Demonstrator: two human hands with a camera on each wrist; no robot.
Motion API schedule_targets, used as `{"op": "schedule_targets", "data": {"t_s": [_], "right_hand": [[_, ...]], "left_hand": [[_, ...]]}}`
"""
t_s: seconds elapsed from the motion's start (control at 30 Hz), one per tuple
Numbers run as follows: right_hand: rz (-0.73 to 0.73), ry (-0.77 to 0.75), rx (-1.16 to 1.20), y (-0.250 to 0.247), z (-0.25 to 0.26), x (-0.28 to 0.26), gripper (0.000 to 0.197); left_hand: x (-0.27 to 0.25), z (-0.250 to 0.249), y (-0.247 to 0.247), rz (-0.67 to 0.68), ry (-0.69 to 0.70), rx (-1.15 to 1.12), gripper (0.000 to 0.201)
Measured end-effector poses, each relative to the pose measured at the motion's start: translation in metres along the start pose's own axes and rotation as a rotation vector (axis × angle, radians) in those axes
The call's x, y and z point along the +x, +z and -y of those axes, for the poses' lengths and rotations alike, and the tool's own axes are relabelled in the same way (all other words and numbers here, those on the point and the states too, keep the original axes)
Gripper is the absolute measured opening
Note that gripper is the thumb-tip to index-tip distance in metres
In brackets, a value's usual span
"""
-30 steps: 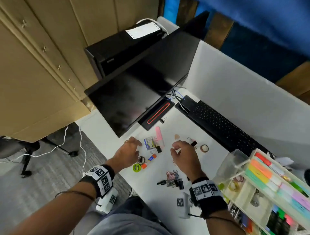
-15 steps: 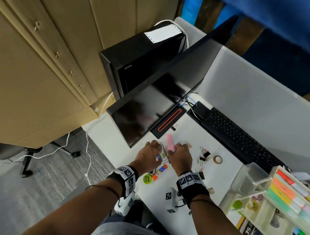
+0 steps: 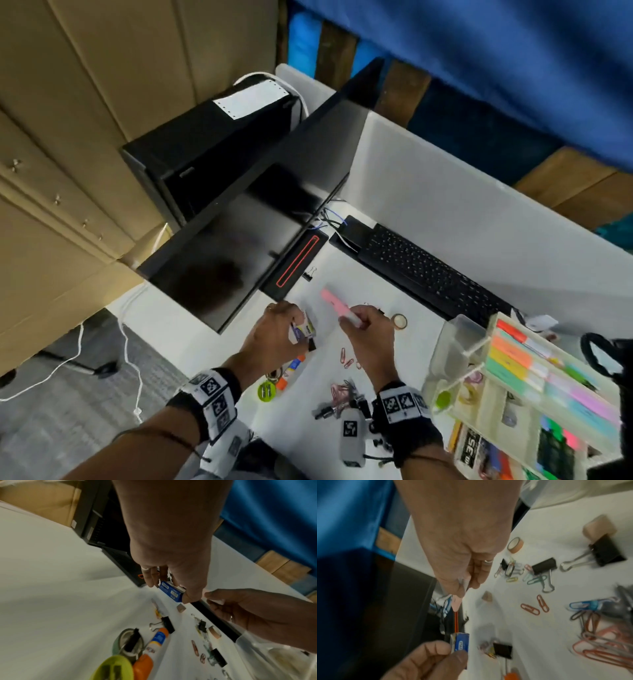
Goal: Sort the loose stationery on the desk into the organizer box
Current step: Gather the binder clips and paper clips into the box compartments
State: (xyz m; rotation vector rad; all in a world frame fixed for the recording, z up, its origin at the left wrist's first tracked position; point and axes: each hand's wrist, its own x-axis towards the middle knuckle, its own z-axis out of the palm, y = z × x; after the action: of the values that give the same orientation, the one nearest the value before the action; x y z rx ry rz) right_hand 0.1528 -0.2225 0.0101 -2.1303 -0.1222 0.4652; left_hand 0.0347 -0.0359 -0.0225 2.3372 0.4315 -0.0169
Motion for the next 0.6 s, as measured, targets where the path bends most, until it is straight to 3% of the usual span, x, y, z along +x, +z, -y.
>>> {"op": "schedule_targets", "data": {"t_s": [0.17, 0.3, 0.47, 0.6], "right_hand": [[-0.120, -0.041, 0.273, -0.077, 0.006, -0.023, 0.011], [-0.223, -0.060, 0.409, -0.142, -0.004, -0.042, 0.012], [-0.371, -0.110, 0.415, -0.218, -0.018, -0.069, 0.017], [-0.552, -0.148, 0.425, -0.284, -0.035, -0.084, 0.036]], "left_hand": [[0.017, -0.048, 0.002, 0.000, 0.153, -0.165, 0.031], [0.027, -0.106, 0.018, 0.084, 0.301, -0.245, 0.031], [0.027, -0.182, 0.048, 0.167, 0.464, -0.275, 0.031], [0.018, -0.230, 0.073, 0.268, 0.547, -0.269, 0.028]]}}
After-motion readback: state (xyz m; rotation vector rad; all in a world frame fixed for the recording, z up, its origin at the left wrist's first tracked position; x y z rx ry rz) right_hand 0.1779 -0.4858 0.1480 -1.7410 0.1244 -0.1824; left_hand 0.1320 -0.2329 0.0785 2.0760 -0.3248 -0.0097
